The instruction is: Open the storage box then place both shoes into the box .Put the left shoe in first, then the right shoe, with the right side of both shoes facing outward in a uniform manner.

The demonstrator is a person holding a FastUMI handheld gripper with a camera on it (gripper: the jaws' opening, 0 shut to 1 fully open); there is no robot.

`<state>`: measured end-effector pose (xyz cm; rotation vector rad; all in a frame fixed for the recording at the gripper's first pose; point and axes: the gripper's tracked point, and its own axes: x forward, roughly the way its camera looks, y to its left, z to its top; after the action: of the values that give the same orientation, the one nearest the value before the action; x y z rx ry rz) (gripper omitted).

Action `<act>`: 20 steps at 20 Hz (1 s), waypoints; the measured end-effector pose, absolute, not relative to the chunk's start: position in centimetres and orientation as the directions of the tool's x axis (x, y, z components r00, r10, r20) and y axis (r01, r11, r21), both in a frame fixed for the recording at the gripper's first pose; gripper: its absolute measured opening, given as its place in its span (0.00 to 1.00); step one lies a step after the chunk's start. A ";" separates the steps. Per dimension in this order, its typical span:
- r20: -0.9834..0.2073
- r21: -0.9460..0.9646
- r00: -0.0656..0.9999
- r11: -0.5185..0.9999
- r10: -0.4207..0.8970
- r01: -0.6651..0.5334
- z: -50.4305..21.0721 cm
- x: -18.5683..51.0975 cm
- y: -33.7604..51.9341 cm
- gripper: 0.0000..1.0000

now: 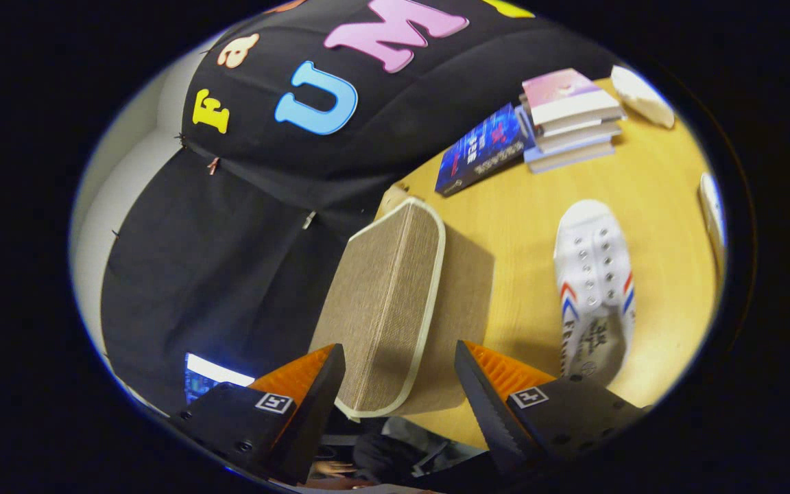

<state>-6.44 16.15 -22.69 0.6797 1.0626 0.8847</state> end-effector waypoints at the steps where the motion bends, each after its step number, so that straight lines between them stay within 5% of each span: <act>1: -0.429 0.842 0.192 0.468 0.883 -0.268 -23.2 -6.9 16.3 0.98; 6: -0.348 0.918 0.050 0.352 0.936 -0.182 -25.0 -8.1 18.8 0.98; 20: -0.143 0.985 -0.044 0.147 0.989 0.095 -23.6 -8.7 21.2 0.96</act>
<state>-8.69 21.20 -23.58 1.1528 1.3740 1.0791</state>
